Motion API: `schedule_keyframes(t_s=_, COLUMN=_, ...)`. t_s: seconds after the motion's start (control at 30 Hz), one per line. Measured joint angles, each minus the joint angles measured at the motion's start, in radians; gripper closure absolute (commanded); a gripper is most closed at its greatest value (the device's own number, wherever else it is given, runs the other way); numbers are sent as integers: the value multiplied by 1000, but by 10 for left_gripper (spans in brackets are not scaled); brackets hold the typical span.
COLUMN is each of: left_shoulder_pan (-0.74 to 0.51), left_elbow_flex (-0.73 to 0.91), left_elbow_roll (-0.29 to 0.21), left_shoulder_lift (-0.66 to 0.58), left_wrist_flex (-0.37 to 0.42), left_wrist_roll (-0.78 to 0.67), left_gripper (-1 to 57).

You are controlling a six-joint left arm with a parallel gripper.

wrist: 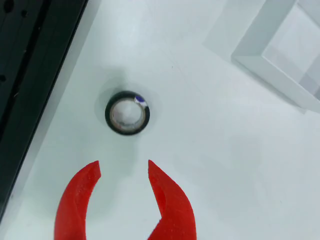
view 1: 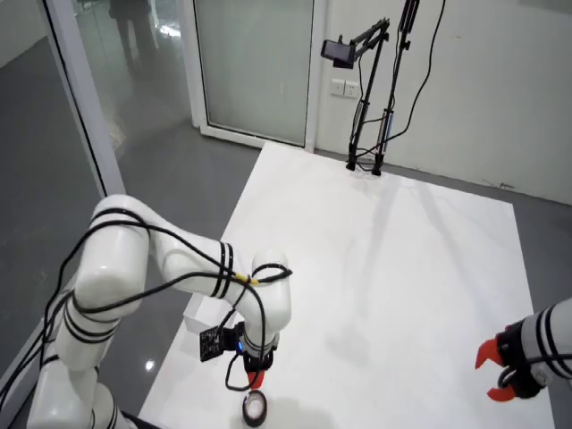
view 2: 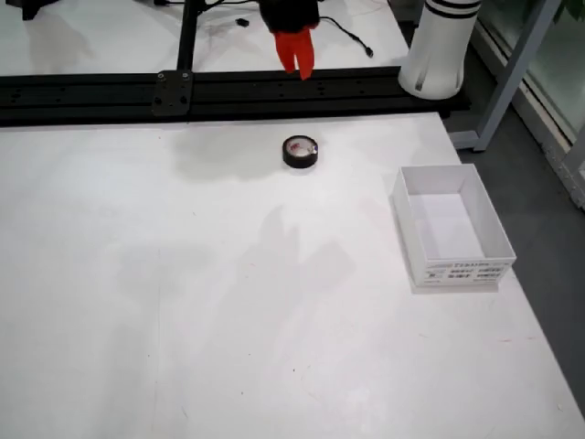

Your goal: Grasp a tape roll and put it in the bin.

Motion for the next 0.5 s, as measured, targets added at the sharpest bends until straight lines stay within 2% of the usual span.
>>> schedule_keyframes(t_s=0.5, left_shoulder_pan=29, left_elbow_flex=6, left_elbow_roll=31, left_shoulder_lift=149, left_wrist_flex=-74, left_wrist_roll=-1, left_gripper=344)
